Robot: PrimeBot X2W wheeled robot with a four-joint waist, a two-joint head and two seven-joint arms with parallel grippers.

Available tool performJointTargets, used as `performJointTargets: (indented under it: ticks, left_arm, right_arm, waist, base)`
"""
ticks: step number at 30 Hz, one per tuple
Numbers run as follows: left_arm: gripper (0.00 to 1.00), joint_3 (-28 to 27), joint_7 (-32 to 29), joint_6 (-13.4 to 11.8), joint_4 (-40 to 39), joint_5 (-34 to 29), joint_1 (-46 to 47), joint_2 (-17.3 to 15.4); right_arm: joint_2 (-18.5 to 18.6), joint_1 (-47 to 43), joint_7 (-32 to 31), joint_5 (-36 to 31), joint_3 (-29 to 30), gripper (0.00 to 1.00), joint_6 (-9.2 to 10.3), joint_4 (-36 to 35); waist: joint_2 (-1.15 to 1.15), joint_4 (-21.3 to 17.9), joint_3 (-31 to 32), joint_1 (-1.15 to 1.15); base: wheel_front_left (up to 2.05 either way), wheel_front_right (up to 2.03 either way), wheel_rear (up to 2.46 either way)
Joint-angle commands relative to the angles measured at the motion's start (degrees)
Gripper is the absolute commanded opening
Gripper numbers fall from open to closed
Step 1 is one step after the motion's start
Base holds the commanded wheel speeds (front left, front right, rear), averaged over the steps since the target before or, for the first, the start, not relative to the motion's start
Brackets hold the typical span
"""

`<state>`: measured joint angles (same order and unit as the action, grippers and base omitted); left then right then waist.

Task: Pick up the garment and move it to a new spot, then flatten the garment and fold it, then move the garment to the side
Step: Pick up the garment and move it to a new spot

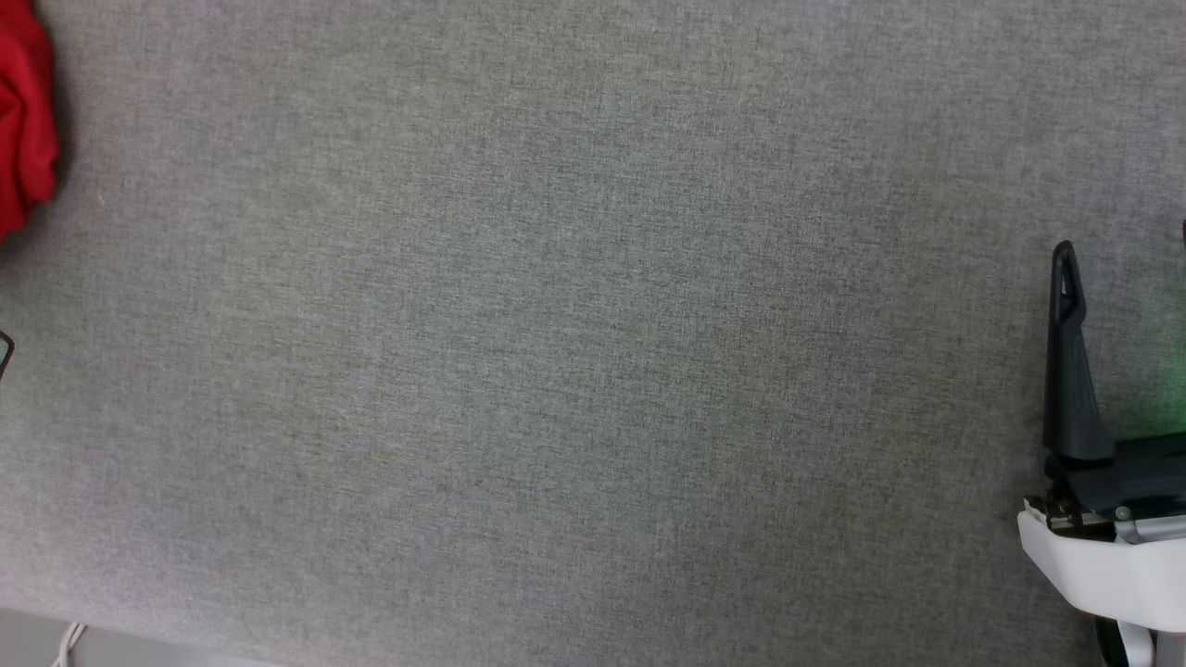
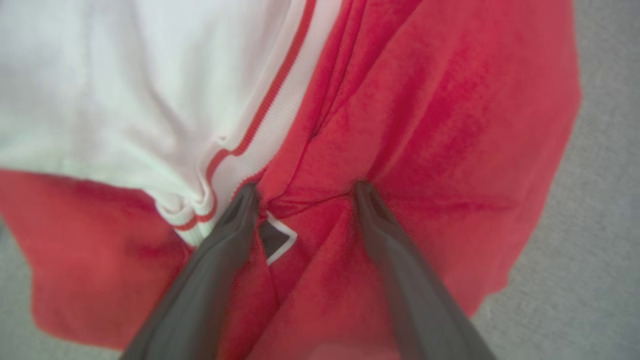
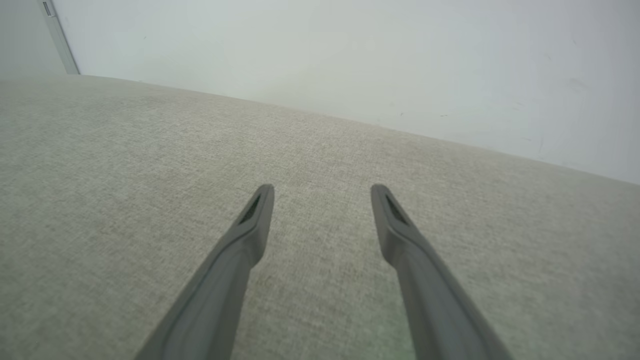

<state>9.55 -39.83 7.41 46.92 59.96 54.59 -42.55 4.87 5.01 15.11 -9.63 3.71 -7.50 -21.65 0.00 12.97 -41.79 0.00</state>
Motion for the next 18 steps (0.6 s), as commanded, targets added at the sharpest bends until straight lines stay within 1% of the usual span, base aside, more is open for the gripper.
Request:
performJointTargets:
  ticks: [1, 2, 3, 4, 6, 11, 16, 18]
  left_arm:
    - [1.0, 2.2, -1.4, 0.0, 1.5, 0.3, -2.1, 2.9]
    - [1.0, 3.2, -1.6, 0.0, 1.5, 0.3, -2.3, 3.2]
    - [0.44, 4.1, -1.2, 0.0, 1.7, -0.1, -2.5, 3.3]
    - [0.0, 4.5, -0.8, 0.0, 1.7, 0.2, -2.6, 3.4]
    - [0.0, 5.3, 0.0, 0.0, 1.4, 0.7, -2.5, 3.1]
    - [0.0, 7.0, 4.0, 0.1, -0.3, -0.3, -0.7, -1.1]
    - [0.0, 9.7, 7.1, 0.0, -4.0, -1.5, 1.3, -5.3]
    - [0.0, 11.1, 8.1, 0.0, -5.9, -2.0, 2.0, -6.2]
  right_arm:
    - [0.2, 0.9, 0.1, -0.2, 0.0, 1.0, 0.02, 0.3]
    - [0.2, 1.0, 0.1, -0.3, -0.1, 1.0, 0.02, 0.5]
    - [0.1, 1.1, 0.1, -0.3, -0.3, 1.0, 0.02, 0.7]
    - [0.0, 1.1, 0.1, -0.2, -0.5, 1.0, 0.02, 0.8]
    - [-0.2, 1.3, 0.1, 0.1, -0.9, 1.0, 0.02, 1.0]
    - [-0.7, 1.4, 0.1, 0.7, -1.6, 1.0, 0.02, 1.9]
    - [-1.2, 1.3, 0.1, 1.7, -2.7, 1.0, 0.02, 3.5]
    - [-1.4, 1.3, 0.1, 1.9, -3.1, 1.0, 0.02, 4.2]
  waist:
    - [0.0, 0.0, -0.2, 0.0]
    - [0.0, 0.0, -0.2, 0.0]
    - [0.0, -0.1, -0.2, 0.0]
    - [0.0, -0.1, 0.0, 0.0]
    - [0.0, -0.3, 0.6, 0.0]
    - [0.0, -0.5, 3.2, 0.0]
    - [0.0, -0.6, 7.2, 0.0]
    - [0.0, -0.6, 9.1, 0.0]
  base:
    - [0.0, 0.0, 0.0]
    - [0.0, 0.0, 0.0]
    - [0.0, 0.0, 0.0]
    - [0.0, 0.0, 0.0]
    - [0.0, 0.0, 0.0]
    - [0.0, 0.0, 0.0]
    - [0.0, 0.0, 0.0]
    - [0.0, 0.0, 0.0]
